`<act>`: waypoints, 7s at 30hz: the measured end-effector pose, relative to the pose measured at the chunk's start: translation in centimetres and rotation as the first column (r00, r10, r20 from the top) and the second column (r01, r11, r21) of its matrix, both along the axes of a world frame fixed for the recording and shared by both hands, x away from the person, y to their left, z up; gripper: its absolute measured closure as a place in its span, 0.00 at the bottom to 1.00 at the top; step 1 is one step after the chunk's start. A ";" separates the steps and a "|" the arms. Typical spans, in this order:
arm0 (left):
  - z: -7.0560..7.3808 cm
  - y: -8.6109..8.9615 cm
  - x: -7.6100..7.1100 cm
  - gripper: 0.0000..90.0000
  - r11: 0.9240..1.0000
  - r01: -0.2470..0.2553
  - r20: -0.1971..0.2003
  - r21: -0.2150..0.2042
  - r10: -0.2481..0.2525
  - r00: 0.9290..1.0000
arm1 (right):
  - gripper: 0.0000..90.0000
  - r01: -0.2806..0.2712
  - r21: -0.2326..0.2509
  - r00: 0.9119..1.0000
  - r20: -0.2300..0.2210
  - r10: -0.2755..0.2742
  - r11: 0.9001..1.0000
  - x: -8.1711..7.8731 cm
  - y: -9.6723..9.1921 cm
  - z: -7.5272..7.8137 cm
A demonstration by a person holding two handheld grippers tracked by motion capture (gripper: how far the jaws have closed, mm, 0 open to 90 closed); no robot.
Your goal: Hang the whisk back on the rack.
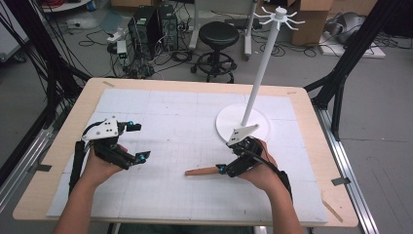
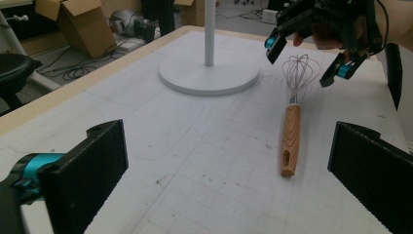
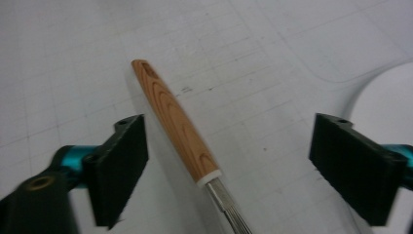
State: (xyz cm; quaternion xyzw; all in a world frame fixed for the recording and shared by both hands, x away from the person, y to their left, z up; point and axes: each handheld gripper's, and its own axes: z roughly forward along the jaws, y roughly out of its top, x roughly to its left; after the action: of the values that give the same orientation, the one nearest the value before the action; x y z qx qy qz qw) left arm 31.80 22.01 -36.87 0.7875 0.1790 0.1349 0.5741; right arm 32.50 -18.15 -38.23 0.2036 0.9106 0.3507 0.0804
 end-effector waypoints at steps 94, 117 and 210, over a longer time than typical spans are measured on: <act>-0.4 -0.2 0.2 0.02 0.999 -0.012 -0.012 0.032 0.013 1.000 | 0.79 0.052 0.255 0.989 0.122 -0.086 0.965 0.9 -7.1 10.7; -0.6 -0.3 0.3 0.02 0.999 -0.010 -0.015 0.036 0.010 1.000 | 0.79 0.190 0.340 0.944 0.196 -0.267 0.921 0.7 -13.1 16.2; -1.1 -0.5 0.5 0.02 0.998 -0.008 -0.031 0.059 0.010 0.999 | 0.63 0.424 0.339 0.841 0.195 -0.504 0.840 5.1 -14.5 20.2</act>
State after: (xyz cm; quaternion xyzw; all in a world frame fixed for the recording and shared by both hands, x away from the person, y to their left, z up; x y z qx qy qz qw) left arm 32.27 21.48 -37.95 0.8054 0.1872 0.1305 0.5471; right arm 37.65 -32.66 -18.05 0.3783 0.7531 0.4712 0.2601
